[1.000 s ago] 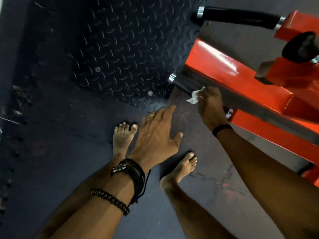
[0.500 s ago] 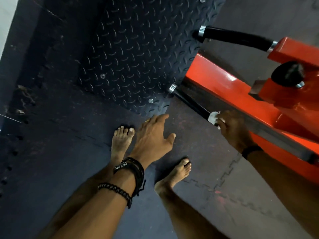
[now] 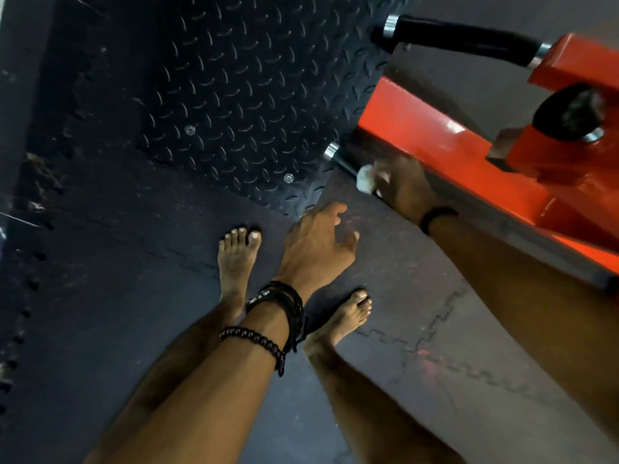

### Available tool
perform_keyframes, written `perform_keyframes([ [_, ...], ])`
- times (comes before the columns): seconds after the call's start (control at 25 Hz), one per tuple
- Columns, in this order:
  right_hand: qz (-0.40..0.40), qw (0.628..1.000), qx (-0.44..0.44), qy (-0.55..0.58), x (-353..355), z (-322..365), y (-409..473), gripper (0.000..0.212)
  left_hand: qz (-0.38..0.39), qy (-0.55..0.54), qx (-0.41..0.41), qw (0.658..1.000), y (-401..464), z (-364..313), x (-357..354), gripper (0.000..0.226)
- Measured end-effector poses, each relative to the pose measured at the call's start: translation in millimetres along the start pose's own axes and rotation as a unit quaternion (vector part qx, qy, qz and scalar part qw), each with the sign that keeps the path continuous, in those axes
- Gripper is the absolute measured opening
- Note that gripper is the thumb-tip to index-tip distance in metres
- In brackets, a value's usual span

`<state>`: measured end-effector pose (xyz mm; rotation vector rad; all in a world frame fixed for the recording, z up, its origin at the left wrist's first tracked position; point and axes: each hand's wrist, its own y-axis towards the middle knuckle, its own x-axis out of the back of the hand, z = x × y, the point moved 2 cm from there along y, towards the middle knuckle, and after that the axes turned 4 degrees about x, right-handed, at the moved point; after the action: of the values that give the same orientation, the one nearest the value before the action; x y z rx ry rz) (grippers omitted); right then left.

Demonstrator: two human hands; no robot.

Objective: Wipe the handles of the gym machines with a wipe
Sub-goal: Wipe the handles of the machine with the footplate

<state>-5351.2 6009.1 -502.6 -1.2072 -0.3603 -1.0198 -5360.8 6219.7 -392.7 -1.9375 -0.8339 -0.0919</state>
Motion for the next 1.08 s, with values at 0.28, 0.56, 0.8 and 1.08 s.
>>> perform_keyframes([
  [0.28, -0.039, 0.995, -0.059, 0.068, 29.2, -16.8, -59.2, 0.021, 0.011, 0.022, 0.023, 0.999, 19.1, 4.1, 18.4, 0.056],
  [0.56, 0.014, 0.999, -0.002, -0.032, 1.7, 53.2, 71.7, 0.022, -0.031, 0.008, 0.01, 0.999, 30.4, 0.0, 25.1, 0.052],
  [0.8, 0.126, 0.965, -0.181, 0.14, 37.5, -46.7, -40.9, 0.018, -0.025, -0.008, 0.031, 0.999, 29.3, -5.9, 21.9, 0.05],
  [1.08, 0.167, 0.942, -0.12, 0.264, 22.0, 45.5, 45.6, 0.055, -0.008, 0.068, 0.01, 0.998, 30.1, -27.5, 6.9, 0.052],
])
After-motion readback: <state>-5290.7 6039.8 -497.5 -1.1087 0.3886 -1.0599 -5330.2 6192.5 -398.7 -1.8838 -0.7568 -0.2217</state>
